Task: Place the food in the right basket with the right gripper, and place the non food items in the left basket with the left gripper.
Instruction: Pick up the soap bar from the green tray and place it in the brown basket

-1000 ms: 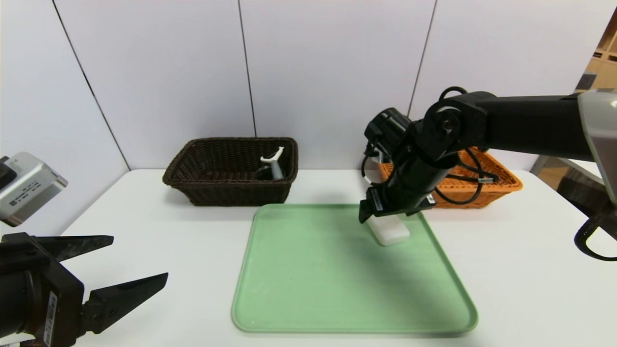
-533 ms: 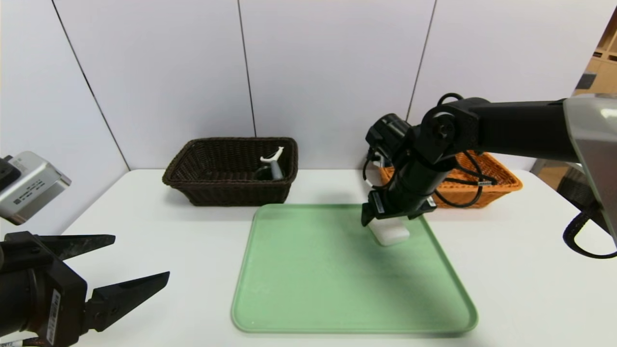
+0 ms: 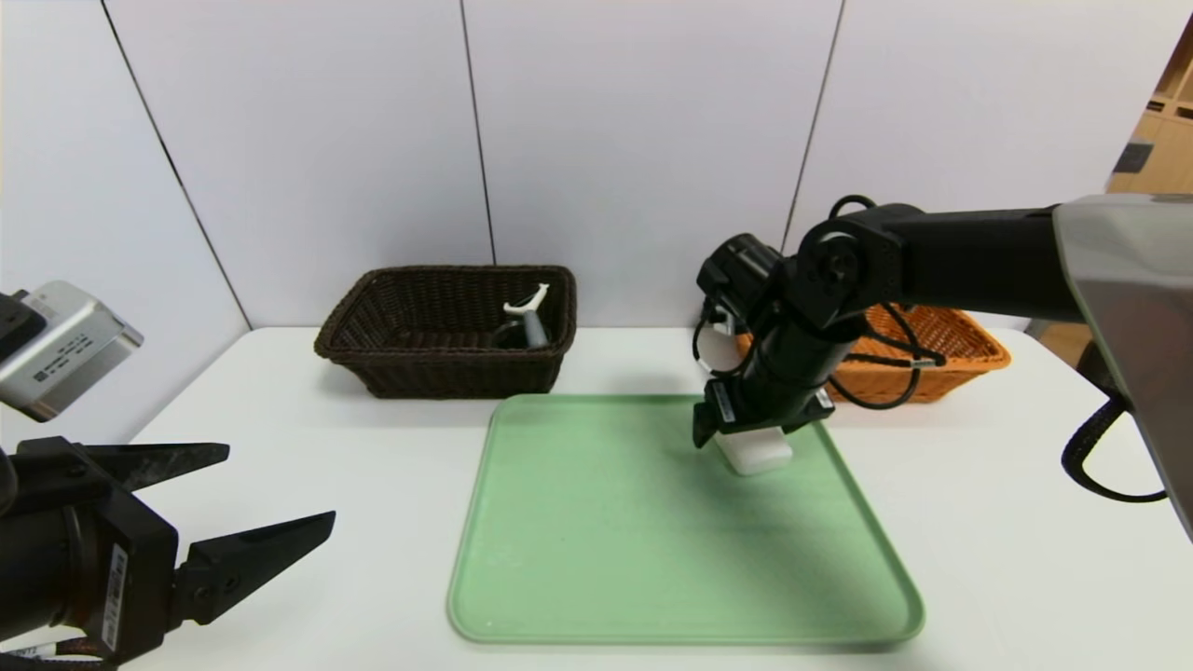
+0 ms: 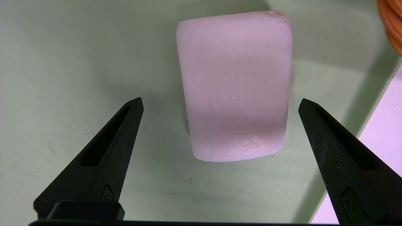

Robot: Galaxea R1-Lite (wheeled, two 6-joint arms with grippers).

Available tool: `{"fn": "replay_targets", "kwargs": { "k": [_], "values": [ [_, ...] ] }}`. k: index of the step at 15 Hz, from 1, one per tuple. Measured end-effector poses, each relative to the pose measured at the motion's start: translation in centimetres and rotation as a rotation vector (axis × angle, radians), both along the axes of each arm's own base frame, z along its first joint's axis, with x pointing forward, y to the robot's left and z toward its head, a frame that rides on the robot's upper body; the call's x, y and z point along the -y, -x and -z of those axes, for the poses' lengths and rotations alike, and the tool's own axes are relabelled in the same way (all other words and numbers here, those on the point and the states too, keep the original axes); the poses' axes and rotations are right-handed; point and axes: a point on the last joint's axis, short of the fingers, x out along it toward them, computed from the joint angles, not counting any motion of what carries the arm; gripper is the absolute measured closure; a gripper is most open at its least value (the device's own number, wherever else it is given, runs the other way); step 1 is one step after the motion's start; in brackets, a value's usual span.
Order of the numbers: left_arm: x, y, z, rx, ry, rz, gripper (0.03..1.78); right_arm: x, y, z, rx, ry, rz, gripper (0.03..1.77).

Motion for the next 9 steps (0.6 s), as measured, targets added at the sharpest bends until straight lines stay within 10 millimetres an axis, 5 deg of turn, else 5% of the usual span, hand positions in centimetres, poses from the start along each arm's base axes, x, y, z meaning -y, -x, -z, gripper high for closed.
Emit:
{"fn": "replay_targets", "kwargs": {
  "k": [9],
  "values": [
    [0.10,-0.15,0.01,-0.003,-0.002,0.000,0.12,0.03,-0.42,0.57,-0.009,0.000,0.004,0.09]
  ]
}}
